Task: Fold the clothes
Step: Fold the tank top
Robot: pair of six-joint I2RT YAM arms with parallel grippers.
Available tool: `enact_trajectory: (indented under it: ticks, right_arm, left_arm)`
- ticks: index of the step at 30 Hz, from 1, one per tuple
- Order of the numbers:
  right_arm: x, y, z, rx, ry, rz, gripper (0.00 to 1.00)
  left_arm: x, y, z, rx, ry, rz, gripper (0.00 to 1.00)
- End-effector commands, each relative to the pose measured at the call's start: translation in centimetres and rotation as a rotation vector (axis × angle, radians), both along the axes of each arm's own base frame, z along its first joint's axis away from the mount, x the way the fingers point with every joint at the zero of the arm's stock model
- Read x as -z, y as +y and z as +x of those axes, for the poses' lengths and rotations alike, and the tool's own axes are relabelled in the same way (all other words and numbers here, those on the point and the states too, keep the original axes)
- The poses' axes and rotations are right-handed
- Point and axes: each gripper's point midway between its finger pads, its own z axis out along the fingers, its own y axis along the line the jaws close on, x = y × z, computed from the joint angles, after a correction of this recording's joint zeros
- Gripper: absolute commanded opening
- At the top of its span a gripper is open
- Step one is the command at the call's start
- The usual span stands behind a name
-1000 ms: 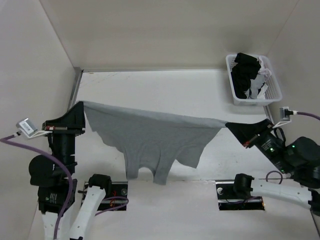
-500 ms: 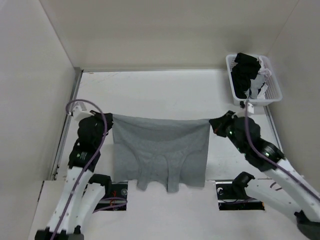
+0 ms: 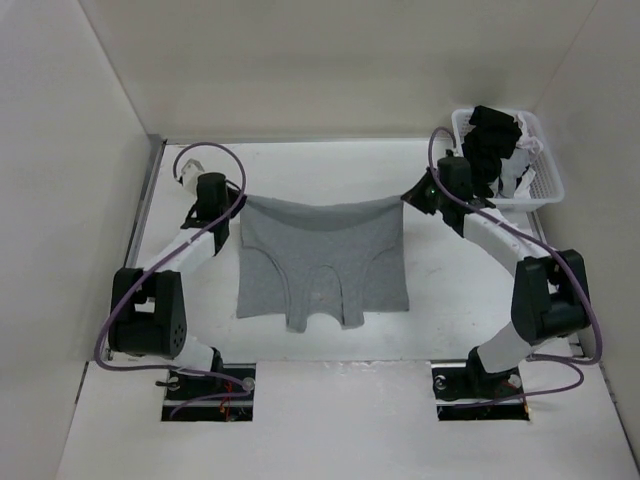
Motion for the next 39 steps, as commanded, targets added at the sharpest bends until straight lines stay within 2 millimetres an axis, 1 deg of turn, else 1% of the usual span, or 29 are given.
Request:
enact_trajectory:
  ticks: [1,3,5,7,10,15,20,22,24,27,28,32,35,37,39]
  right_arm:
    - [-5.5,0.2,3.2,-0.022,-0.175,0.041,0.0]
    - [-5.5,-0.1,2.3,-0.016,-0.176,0.036,0.0]
    - [-5.1,-0.5,0.8,-0.006,-0.175,0.038,0.0]
    - [-4.7,-0.9,-1.0,0.007,-0.179,0.042,0.01]
    - [-3.9,-1.0,-4.1,0.007,-0.181,0.06,0.01]
    - [-2.7,0.0,-9.7,-0.026,-0.191,0.066,0.02]
    - [-0.1,0.5,-14.7,-0.054,-0.146,0.061,0.02]
    - [1.3,0.7,-16.5,-0.067,-0.109,0.058,0.02]
    - [2.6,1.0,-18.0,-0.068,-0.074,0.066,0.02]
    - [4.5,0.6,-19.5,-0.044,-0.022,0.068,0.01]
    - [5.0,0.3,-19.9,-0.028,-0.003,0.068,0.01]
    - [6.3,0.0,-20.4,0.001,0.05,0.072,0.01]
    - [7.0,-0.8,-20.2,0.033,0.082,0.053,0.01]
    - [7.2,-1.2,-20.1,0.053,0.087,0.051,0.01]
    - [7.3,-1.5,-20.1,0.063,0.092,0.055,0.03]
  left_arm:
    - [-7.9,-0.4,2.9,0.005,-0.236,-0.061,0.0]
    - [-8.4,-0.4,1.6,0.005,-0.25,-0.057,0.0]
    - [-8.2,-0.4,0.0,0.006,-0.252,-0.065,0.0]
    - [-7.6,-0.4,-2.1,0.005,-0.25,-0.079,0.0]
    - [-6.6,0.2,-5.1,0.001,-0.238,-0.094,0.0]
    - [-5.4,0.9,-10.3,0.008,-0.236,-0.116,0.01]
    - [-4.8,1.3,-14.8,0.021,-0.238,-0.127,0.01]
    - [-4.6,1.3,-16.2,0.029,-0.238,-0.133,0.01]
    - [-3.9,1.3,-17.6,0.037,-0.221,-0.141,0.01]
    - [-1.5,0.8,-19.8,0.052,-0.148,-0.158,0.01]
    - [-0.9,0.7,-20.3,0.052,-0.131,-0.158,0.01]
    - [2.2,1.2,-22.3,0.021,-0.008,-0.134,0.01]
    - [2.4,0.5,-23.2,0.025,0.032,-0.132,0.02]
    - [2.0,1.4,-24.0,-0.015,0.04,-0.091,0.05]
    - [0.9,2.5,-24.4,-0.065,0.006,-0.053,0.11]
